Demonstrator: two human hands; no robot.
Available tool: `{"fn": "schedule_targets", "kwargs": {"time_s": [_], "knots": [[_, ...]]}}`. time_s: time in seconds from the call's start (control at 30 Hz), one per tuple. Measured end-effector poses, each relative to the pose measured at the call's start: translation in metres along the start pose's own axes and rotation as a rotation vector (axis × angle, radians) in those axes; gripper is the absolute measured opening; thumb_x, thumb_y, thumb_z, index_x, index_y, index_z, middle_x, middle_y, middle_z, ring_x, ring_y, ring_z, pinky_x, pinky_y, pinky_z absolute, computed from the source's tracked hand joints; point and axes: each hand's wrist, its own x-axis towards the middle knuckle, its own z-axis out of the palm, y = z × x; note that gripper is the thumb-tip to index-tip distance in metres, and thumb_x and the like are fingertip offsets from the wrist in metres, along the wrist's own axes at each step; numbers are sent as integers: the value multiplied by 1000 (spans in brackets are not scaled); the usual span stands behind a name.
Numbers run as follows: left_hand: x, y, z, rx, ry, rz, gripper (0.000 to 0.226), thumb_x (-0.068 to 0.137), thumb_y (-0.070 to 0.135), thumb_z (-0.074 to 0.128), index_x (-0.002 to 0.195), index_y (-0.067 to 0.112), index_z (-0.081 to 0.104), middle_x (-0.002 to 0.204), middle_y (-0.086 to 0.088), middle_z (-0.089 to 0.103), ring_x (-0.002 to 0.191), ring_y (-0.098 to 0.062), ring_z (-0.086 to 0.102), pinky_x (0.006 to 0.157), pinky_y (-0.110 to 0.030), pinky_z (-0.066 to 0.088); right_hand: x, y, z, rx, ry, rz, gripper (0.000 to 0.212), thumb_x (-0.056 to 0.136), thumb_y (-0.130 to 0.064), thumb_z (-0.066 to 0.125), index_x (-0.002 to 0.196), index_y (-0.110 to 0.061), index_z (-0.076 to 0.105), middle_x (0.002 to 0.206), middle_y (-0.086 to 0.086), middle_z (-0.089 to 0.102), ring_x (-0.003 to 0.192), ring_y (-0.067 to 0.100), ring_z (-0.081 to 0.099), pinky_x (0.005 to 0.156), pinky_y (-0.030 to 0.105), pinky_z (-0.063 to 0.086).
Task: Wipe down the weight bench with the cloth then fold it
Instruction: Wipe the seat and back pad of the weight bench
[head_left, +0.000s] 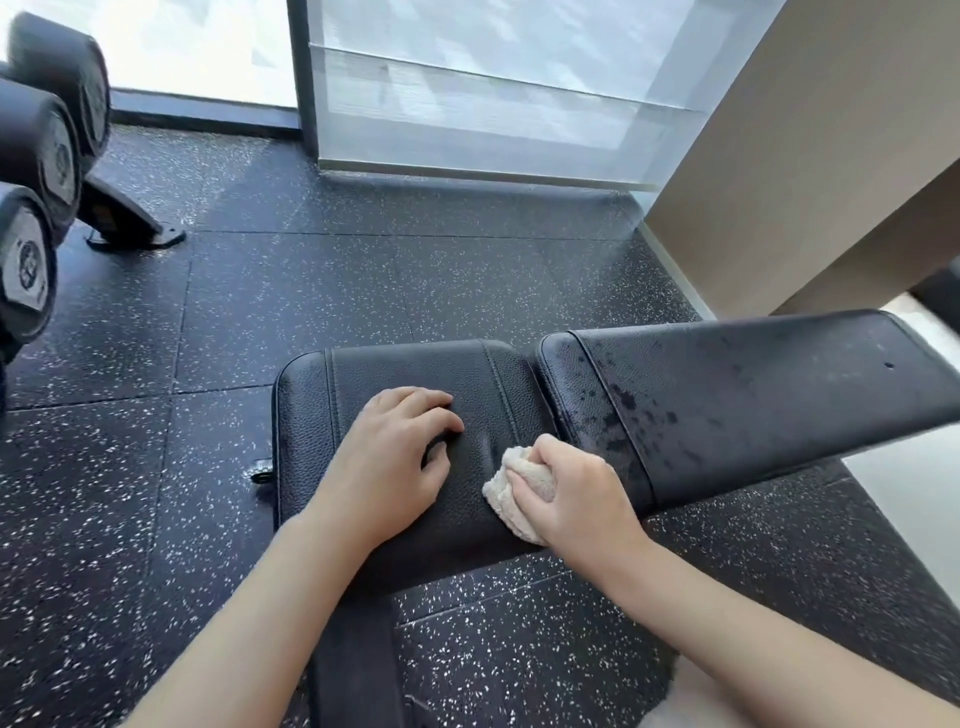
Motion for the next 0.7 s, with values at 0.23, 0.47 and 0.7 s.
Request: {"fn": "schedule_targets", "kwargs": {"time_s": [0.23, 0.47, 0.7], "knots": [[-9, -33, -23, -20, 86, -44, 25, 84, 17, 59, 102, 17, 77, 120, 2, 71, 119, -22, 58, 109, -39, 45, -53, -91, 56, 195, 125, -98, 15, 92, -37, 65, 91, -28, 53, 86, -9, 63, 79, 15, 63, 67, 30, 50], [-12, -41, -26, -7, 131, -56, 25, 86, 19, 59, 102, 19, 78, 122, 2, 72, 121, -22, 59, 112, -40, 42, -66, -90, 71, 162, 278, -344, 14, 100, -26, 62, 99, -12, 65, 94, 1, 67, 88, 18, 67, 75, 30, 58], [-20, -38, -27, -9, 127, -80, 26, 89, 20, 58, 106, 21, 77, 127, 4, 70, 129, -23, 56, 116, -39, 38, -35, -12, 29, 46, 428, 59, 20, 95, -33, 63, 87, -17, 55, 83, -13, 53, 69, 1, 45, 62, 19, 43]]}}
